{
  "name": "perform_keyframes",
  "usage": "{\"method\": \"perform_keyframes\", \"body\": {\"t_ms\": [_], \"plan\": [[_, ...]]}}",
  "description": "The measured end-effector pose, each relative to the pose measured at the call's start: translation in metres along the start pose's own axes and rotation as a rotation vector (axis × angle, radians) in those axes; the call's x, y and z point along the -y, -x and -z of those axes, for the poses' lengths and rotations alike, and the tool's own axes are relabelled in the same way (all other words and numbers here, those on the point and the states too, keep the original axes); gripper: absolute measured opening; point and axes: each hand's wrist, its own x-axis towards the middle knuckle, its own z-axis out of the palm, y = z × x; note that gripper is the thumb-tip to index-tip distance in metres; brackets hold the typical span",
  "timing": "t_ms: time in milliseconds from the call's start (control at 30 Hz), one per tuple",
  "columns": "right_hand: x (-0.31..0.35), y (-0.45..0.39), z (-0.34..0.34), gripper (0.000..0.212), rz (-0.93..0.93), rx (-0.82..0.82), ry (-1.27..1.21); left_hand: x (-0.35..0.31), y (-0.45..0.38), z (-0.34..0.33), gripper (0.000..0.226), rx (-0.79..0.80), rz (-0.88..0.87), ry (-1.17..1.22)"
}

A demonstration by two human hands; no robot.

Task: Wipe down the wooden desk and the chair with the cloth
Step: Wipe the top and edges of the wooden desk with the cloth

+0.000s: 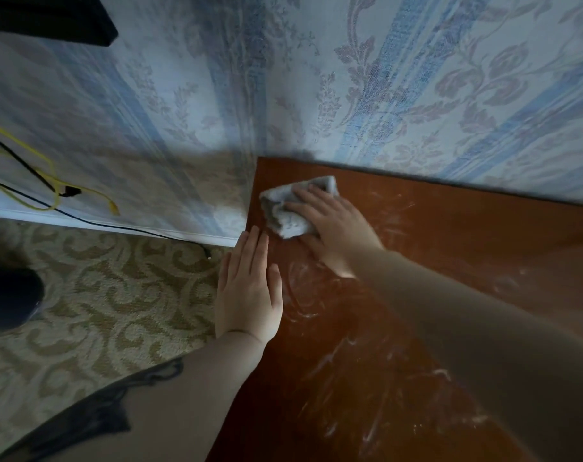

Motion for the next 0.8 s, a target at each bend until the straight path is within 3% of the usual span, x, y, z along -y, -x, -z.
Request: {"method": "perform_keyframes", "body": {"t_ms": [67, 167, 267, 367, 467, 533, 567, 633, 700, 733, 800], "plan": [[-0.018, -0.013, 0.004, 0.054, -0.176, -0.056, -0.035, 0.000, -0.001, 0.001, 0.055, -0.003, 0.007, 0.023], [0.022, -0.036, -0.007, 0.053, -0.398, -0.190, -0.074, -0.001, -0.001, 0.003, 0.054, -0.017, 0.023, 0.051], [0.050, -0.017, -0.014, 0.052, -0.134, -0.064, -0.086, -0.003, 0.001, 0.004, 0.054, -0.012, 0.045, 0.085], [0.009, 0.002, 0.007, 0.053, 0.101, 0.093, -0.111, -0.003, 0.001, 0.005, 0.050, -0.009, 0.109, 0.130], [-0.001, -0.017, 0.005, 0.056, -0.150, 0.031, -0.131, -0.003, 0.000, 0.004, 0.047, -0.015, 0.133, 0.154], [0.035, -0.034, -0.006, 0.058, -0.343, -0.046, -0.097, -0.002, 0.001, 0.004, 0.049, -0.024, 0.132, 0.174], [0.053, -0.037, -0.012, 0.059, -0.350, -0.038, -0.092, -0.002, 0.001, 0.004, 0.050, -0.038, 0.145, 0.195], [0.069, -0.024, -0.017, 0.059, -0.156, 0.053, -0.075, -0.002, -0.001, 0.004, 0.049, -0.077, 0.219, 0.255], [0.045, -0.002, -0.008, 0.061, 0.074, 0.141, -0.022, -0.003, 0.000, 0.007, 0.046, -0.100, 0.257, 0.291], [0.026, 0.005, -0.003, 0.062, 0.124, 0.192, 0.008, -0.004, 0.000, 0.010, 0.045, -0.097, 0.261, 0.309], [0.000, 0.003, 0.002, 0.062, 0.037, 0.234, 0.005, -0.005, 0.001, 0.012, 0.045, -0.073, 0.298, 0.322]]}}
